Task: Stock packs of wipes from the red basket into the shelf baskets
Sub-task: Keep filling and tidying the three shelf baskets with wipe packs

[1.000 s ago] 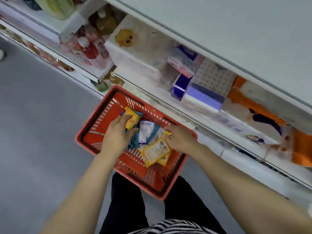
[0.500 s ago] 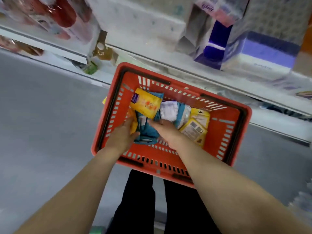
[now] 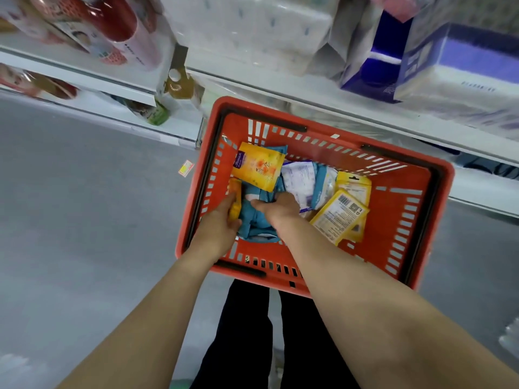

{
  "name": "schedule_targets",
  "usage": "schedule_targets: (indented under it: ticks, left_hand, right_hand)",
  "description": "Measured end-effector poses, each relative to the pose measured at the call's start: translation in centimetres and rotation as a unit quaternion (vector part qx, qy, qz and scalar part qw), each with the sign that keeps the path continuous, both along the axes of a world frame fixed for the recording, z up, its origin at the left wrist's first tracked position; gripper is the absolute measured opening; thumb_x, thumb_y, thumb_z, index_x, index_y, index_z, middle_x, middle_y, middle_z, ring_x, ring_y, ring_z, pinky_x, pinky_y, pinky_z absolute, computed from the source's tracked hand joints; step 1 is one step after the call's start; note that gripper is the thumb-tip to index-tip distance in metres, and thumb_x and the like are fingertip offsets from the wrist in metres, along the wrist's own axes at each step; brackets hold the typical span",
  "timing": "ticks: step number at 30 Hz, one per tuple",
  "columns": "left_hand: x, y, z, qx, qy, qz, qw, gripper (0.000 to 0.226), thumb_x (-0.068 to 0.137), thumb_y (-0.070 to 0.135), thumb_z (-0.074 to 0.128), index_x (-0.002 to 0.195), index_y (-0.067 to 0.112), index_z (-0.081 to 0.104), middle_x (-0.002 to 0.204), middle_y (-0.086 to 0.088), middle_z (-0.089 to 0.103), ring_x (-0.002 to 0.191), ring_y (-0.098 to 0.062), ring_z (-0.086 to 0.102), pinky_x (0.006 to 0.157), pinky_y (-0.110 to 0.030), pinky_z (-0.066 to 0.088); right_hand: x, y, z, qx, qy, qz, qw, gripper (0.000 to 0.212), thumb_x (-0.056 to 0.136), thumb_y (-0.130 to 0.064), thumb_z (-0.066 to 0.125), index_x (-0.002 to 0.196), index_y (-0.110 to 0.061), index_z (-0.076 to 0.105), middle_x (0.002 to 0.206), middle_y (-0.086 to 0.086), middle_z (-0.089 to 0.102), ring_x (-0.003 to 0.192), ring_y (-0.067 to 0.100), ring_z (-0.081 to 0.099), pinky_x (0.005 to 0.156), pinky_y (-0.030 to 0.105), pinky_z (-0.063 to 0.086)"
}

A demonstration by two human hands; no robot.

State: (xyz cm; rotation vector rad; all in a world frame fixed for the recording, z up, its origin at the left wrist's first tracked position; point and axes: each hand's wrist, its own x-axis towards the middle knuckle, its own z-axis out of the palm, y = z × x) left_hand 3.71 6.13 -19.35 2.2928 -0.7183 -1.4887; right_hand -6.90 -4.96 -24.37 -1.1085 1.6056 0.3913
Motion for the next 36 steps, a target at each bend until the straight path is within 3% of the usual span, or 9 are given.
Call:
schedule_targets:
  ticks: [4,8,10,12,15,18,21,25,36]
  left_hand:
    - [0.0,-0.4,1.3,0.009,0.005,-0.002,1.000,0.064,0.098,0.030,0.060,0.155,0.026,0.031,0.153,-0.003,0.044,0.139,-0.024,0.043,0.109,-0.032,0.037]
    - [-0.5,-1.4,3.4,-0.076,-0.017,0.057,0.995,0.056,0.097,0.029,0.062,0.149,0.022,0.042,0.143,0.005,0.053,0.125,-0.007,0.048,0.090,-0.008,0.036]
    - [-1.2,-1.7,4.4,-0.116,-0.006,0.093,0.989,0.060,0.094,0.027,0.067,0.148,0.021,0.042,0.139,0.009,0.052,0.125,-0.004,0.046,0.094,-0.010,0.036]
    - [-2.1,-2.0,5.4,-0.148,0.005,0.102,0.984,0.062,0.090,0.028,0.072,0.145,0.026,0.044,0.132,0.015,0.052,0.120,-0.001,0.048,0.096,-0.019,0.040]
    - [-3.5,-3.0,7.1,-0.160,0.070,0.167,0.970,0.051,0.086,0.030,0.076,0.124,0.038,0.043,0.108,0.023,0.062,0.096,0.008,0.062,0.080,-0.014,0.050]
    - [-3.9,-3.8,8.4,-0.122,0.261,0.322,0.902,0.052,0.085,0.031,0.074,0.130,0.017,0.052,0.120,0.000,0.070,0.102,-0.013,0.071,0.082,-0.030,0.058]
    - [-4.1,-4.4,10.1,-0.121,0.380,0.351,0.847,0.050,0.086,0.024,0.070,0.133,0.012,0.056,0.124,-0.008,0.070,0.111,-0.026,0.069,0.081,-0.041,0.059]
    - [-3.8,-5.0,12.4,-0.158,0.384,0.331,0.847,0.049,0.083,0.018,0.071,0.131,0.011,0.060,0.124,-0.009,0.070,0.117,-0.029,0.065,0.097,-0.050,0.053]
    - [-6.5,-7.5,19.2,-0.223,0.408,0.315,0.827,0.044,0.087,0.010,0.066,0.130,0.008,0.060,0.122,-0.012,0.070,0.110,-0.029,0.068,0.084,-0.043,0.057]
  right_hand:
    - [-2.7,-0.3,1.0,0.008,-0.030,-0.049,0.998,0.048,0.079,-0.035,0.082,0.116,-0.009,0.067,0.108,0.007,0.071,0.094,0.024,0.068,0.073,0.028,0.051]
    - [-7.2,-0.9,4.0,0.063,-0.116,-0.178,0.975,0.028,0.081,-0.018,0.081,0.106,-0.010,0.070,0.095,0.005,0.077,0.088,0.021,0.074,0.078,0.034,0.058]
    - [-9.0,-1.0,5.8,0.084,-0.176,-0.256,0.947,0.021,0.085,-0.009,0.075,0.106,-0.008,0.070,0.097,0.007,0.077,0.088,0.021,0.074,0.082,0.037,0.059]
    - [-9.9,-0.9,7.3,0.083,-0.216,-0.299,0.926,0.023,0.087,-0.006,0.072,0.110,-0.003,0.069,0.105,0.013,0.075,0.093,0.025,0.073,0.084,0.039,0.059]
    - [-9.7,-1.1,9.8,0.075,-0.268,-0.329,0.902,0.037,0.088,-0.007,0.070,0.123,0.003,0.062,0.117,0.018,0.071,0.108,0.031,0.069,0.093,0.042,0.056]
    - [-9.3,-1.4,12.2,0.075,-0.318,-0.340,0.882,0.039,0.090,-0.008,0.067,0.127,0.002,0.060,0.122,0.018,0.069,0.113,0.032,0.066,0.098,0.046,0.053]
    - [-9.1,-1.6,14.4,0.072,-0.344,-0.291,0.890,0.035,0.093,-0.009,0.064,0.127,0.000,0.060,0.122,0.017,0.069,0.112,0.030,0.067,0.096,0.044,0.055]
    - [-9.4,-2.0,17.2,0.061,-0.349,-0.279,0.892,0.037,0.098,-0.025,0.059,0.131,-0.007,0.059,0.125,0.014,0.068,0.116,0.030,0.064,0.098,0.048,0.053]
    - [-12.4,-3.0,24.9,-0.086,-0.363,-0.338,0.864,0.038,0.086,-0.011,0.075,0.120,-0.001,0.063,0.109,0.018,0.073,0.099,0.036,0.071,0.090,0.052,0.057]
